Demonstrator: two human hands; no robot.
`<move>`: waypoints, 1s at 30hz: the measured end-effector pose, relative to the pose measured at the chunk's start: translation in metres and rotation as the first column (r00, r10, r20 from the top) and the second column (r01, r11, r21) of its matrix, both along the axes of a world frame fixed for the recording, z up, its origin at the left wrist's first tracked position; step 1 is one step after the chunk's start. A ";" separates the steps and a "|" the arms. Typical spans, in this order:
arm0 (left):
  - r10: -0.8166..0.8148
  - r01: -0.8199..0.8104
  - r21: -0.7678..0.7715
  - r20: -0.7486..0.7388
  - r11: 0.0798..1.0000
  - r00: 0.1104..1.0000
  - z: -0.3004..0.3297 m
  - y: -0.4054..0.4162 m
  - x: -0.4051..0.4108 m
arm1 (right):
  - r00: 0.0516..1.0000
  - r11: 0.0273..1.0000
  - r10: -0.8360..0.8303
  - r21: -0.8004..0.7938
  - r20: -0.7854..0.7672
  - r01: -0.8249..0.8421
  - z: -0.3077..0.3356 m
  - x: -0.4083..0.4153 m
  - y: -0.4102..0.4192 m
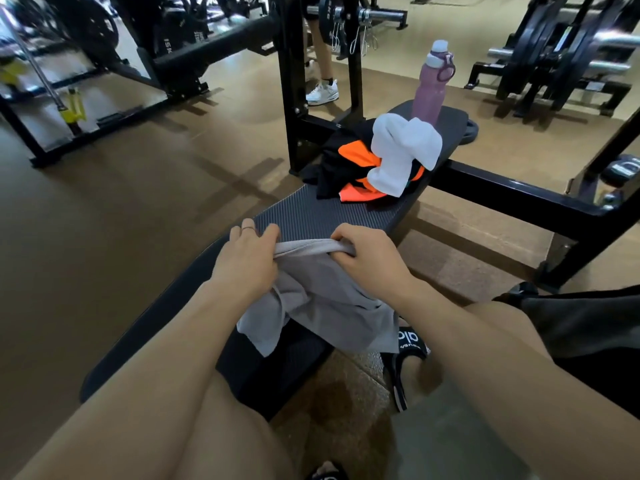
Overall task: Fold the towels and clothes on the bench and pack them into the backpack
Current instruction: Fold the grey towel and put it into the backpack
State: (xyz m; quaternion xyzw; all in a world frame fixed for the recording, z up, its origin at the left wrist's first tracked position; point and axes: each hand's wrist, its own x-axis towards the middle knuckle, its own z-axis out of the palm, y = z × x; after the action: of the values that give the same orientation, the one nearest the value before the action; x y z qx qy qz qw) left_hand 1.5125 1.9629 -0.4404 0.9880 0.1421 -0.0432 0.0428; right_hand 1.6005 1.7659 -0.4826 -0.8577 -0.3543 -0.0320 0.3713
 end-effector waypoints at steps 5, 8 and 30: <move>0.028 -0.018 -0.071 0.150 0.997 0.988 0.009 0.003 -0.007 | 1.000 0.997 -0.023 0.068 -0.003 0.024 0.003 -0.004 -0.002; -0.070 0.086 -0.084 0.174 0.993 0.982 0.009 -0.001 -0.013 | 0.999 0.997 -0.013 0.076 -0.039 0.016 0.003 -0.008 -0.004; -0.084 -0.027 0.204 0.521 0.979 0.849 0.020 0.015 -0.019 | 0.972 0.994 -0.065 0.068 -0.227 0.083 0.021 -0.011 -0.012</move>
State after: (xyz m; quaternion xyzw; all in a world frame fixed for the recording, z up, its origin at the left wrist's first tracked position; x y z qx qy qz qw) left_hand 1.4932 1.9775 -0.4200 0.9630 0.1138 0.2433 -0.0217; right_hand 1.5893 1.7541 -0.4620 -0.8534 -0.2765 0.0375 0.4403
